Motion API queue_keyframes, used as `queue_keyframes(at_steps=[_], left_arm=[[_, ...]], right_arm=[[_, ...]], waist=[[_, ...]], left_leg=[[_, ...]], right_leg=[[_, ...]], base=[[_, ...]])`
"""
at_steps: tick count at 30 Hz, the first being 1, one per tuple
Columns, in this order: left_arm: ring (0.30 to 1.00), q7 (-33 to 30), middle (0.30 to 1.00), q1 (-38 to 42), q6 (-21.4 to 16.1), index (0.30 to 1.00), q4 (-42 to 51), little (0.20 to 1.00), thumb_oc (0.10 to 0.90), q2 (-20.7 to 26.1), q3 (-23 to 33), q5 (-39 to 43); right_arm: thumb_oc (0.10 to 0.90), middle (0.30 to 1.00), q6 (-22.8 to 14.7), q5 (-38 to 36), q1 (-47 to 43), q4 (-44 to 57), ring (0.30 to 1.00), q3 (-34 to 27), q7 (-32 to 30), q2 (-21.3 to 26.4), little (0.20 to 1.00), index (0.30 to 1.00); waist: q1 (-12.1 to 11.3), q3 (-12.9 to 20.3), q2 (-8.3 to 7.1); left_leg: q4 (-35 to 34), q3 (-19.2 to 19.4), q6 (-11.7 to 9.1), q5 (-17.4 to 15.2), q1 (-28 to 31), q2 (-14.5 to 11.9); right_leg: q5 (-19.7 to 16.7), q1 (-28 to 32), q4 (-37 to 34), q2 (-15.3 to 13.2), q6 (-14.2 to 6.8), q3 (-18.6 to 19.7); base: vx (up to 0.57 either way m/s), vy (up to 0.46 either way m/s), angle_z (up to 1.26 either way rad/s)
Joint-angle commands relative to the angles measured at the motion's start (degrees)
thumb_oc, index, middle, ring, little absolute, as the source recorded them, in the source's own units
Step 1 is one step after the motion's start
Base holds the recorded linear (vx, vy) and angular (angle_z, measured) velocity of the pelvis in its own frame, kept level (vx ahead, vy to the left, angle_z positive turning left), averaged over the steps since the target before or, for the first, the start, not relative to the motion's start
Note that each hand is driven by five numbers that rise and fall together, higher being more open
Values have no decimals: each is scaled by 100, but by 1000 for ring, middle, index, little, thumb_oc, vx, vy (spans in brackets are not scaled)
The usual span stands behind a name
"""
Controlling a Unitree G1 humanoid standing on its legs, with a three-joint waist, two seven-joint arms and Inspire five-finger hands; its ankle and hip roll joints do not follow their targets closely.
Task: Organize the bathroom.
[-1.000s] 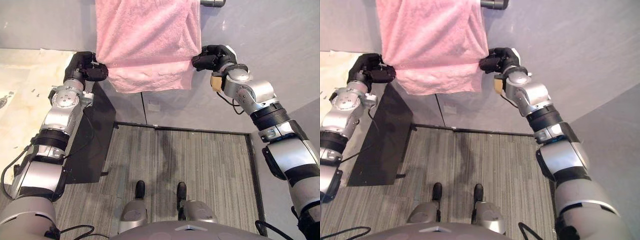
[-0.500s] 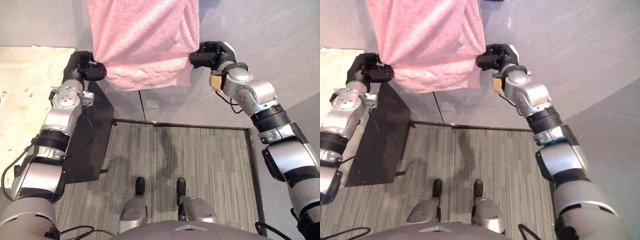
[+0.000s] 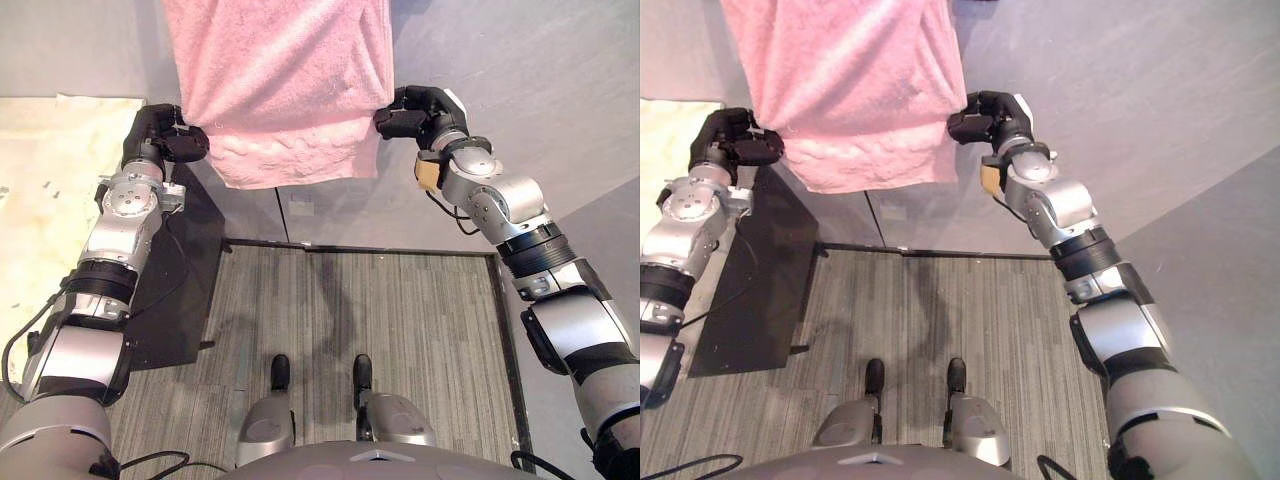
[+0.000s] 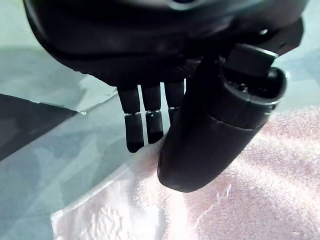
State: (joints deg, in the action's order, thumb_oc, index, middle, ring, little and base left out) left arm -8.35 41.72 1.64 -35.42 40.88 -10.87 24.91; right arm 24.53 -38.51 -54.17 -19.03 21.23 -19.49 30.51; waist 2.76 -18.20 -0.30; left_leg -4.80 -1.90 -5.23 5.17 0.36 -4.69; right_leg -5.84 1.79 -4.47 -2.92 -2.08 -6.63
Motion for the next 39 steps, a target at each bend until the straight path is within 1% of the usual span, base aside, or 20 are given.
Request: queue_keyframes(at_steps=[1,6,11,13,18,28,29,30,31,32,34,36,37,39], left_arm=[[300,-291,300,-119,-383,300,285,300,400,202,602,43],[300,-326,300,-116,-329,300,324,300,400,174,612,18],[300,-354,300,-127,-228,300,383,300,400,169,630,44],[300,-376,300,-152,-180,300,434,300,400,170,648,60],[300,-397,300,-230,-217,300,484,300,400,122,669,34],[300,-401,300,-84,-144,300,466,300,400,177,610,107],[300,-378,300,-99,-133,300,469,300,400,185,618,123],[672,-412,672,-101,-124,672,492,672,648,182,615,139],[900,-420,900,-102,-124,900,497,900,800,181,614,140],[900,-428,900,-105,-146,900,485,900,800,158,621,172],[900,-398,900,-109,-153,900,491,900,800,137,610,164],[900,-351,900,-72,-169,900,480,900,800,121,562,143],[900,-350,900,-69,-171,900,478,900,800,121,560,144],[900,-320,900,-52,-183,900,455,900,800,106,521,118]], right_arm=[[400,300,-8,366,365,-13,300,-170,-463,222,300,300],[400,300,126,353,444,-104,300,-189,-448,216,300,300],[400,300,144,322,669,-162,300,-159,-381,143,300,300],[400,300,124,302,814,-163,300,-160,-341,117,300,300],[400,300,73,314,1067,-121,300,-139,-355,-54,300,300],[400,300,-26,261,1169,-183,300,-74,-387,-160,300,300],[493,439,-90,306,1186,-162,439,-83,-306,-147,439,439],[800,900,-91,368,1183,-130,900,-85,-304,-147,900,900],[800,900,-89,368,1184,-125,900,-87,-307,-148,900,900],[800,900,-271,406,1150,-87,900,-78,-151,-144,900,900],[800,900,-339,458,1113,-25,900,-57,-104,-158,900,900],[800,900,-501,532,1045,83,900,-25,-75,-185,900,900],[800,900,-503,535,1046,82,900,-26,-73,-185,900,900],[800,900,-668,670,935,155,900,0,13,-189,900,900]], waist=[[30,517,111],[41,502,119],[56,493,122],[68,483,128],[88,460,142],[94,399,155],[94,399,157],[95,399,156],[95,400,155],[89,405,156],[81,409,159],[70,407,163],[70,406,163],[47,419,165]], left_leg=[[390,809,-66,-118,-66,-513],[400,816,-66,-125,-77,-511],[399,826,-64,-128,-78,-509],[405,833,-65,-128,-77,-510],[409,833,-60,-133,-83,-507],[413,837,-63,-123,-123,-507],[417,834,-58,-126,-124,-503],[422,835,-57,-125,-125,-502],[423,834,-57,-125,-126,-501],[426,818,-56,-129,-119,-499],[425,816,-57,-130,-117,-501],[433,805,-55,-130,-118,-502],[433,804,-55,-131,-118,-502],[434,792,-53,-131,-121,-502]], right_leg=[[703,-387,574,-106,-80,416],[712,-395,587,-101,-75,417],[714,-405,591,-109,-75,419],[710,-401,589,-114,-75,419],[715,-407,596,-114,-68,437],[706,-449,608,-121,-73,429],[706,-446,608,-120,-72,431],[706,-446,613,-119,-70,430],[707,-446,614,-120,-69,430],[711,-439,617,-119,-71,430],[712,-436,615,-122,-70,425],[710,-435,623,-124,-72,414],[711,-435,624,-124,-72,413],[715,-423,616,-122,-71,403]], base=[[0,0,0],[0,0,0],[0,0,0],[0,0,0],[0,0,0],[0,0,0],[0,0,0],[0,0,0],[0,0,0],[0,0,0],[0,0,0],[0,0,0],[0,0,0],[0,0,0]])
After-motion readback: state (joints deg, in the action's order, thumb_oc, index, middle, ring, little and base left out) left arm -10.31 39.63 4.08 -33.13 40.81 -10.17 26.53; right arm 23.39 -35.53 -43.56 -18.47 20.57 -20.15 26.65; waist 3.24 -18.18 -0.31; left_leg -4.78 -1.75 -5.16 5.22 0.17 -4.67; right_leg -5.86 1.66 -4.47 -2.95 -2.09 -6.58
